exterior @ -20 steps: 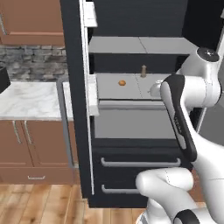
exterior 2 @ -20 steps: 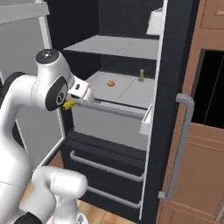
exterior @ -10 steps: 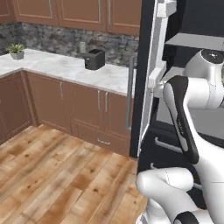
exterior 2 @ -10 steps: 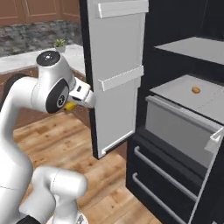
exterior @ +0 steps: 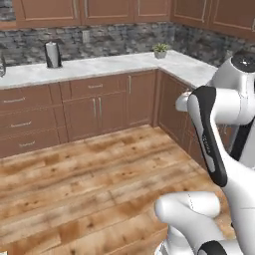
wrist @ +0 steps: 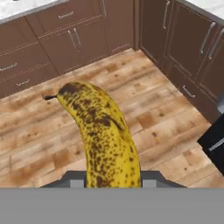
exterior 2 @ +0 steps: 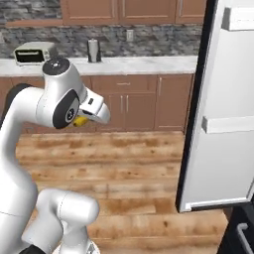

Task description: Pick the banana and tangerine from the fridge and place them on the plate next to the blender to make a fruit smoothie.

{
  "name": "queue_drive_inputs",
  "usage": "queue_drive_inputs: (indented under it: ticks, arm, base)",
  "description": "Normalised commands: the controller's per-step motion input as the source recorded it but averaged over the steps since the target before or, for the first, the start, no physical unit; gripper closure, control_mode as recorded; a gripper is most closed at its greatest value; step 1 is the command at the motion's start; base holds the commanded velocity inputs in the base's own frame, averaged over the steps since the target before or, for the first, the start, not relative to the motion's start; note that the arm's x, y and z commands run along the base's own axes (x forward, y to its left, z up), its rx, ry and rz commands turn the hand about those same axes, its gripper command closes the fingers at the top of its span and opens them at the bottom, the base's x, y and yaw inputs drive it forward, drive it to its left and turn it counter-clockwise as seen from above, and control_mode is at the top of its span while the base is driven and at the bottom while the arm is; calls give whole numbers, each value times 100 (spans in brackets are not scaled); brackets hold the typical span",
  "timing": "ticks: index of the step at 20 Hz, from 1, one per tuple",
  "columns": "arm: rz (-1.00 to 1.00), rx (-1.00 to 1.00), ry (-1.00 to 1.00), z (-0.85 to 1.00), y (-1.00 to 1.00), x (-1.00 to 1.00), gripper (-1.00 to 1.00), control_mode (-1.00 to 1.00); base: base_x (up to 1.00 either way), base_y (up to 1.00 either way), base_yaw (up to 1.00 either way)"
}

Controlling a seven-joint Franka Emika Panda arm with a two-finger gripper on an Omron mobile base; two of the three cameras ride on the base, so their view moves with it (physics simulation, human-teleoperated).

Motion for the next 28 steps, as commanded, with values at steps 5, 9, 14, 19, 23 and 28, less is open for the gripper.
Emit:
queue_drive_inputs:
  ticks: [5, 9, 14, 19, 23, 28]
  arm:
    - [0, 0, 0, 0, 0, 0, 100, 100]
    - [0, 0, 0, 0, 0, 0, 100, 100]
    - [0, 0, 0, 0, 0, 0, 100, 100]
    - [0, 0, 0, 0, 0, 0, 100, 100]
    - [0, 0, 0, 0, 0, 0, 100, 100]
    - [0, 0, 0, 0, 0, 0, 100, 100]
  base:
    - [-5, 8, 100]
    - [-3, 8, 100]
    - [0, 0, 100]
    - [0, 2, 100]
    - [9, 1, 97]
    - [41, -21, 43]
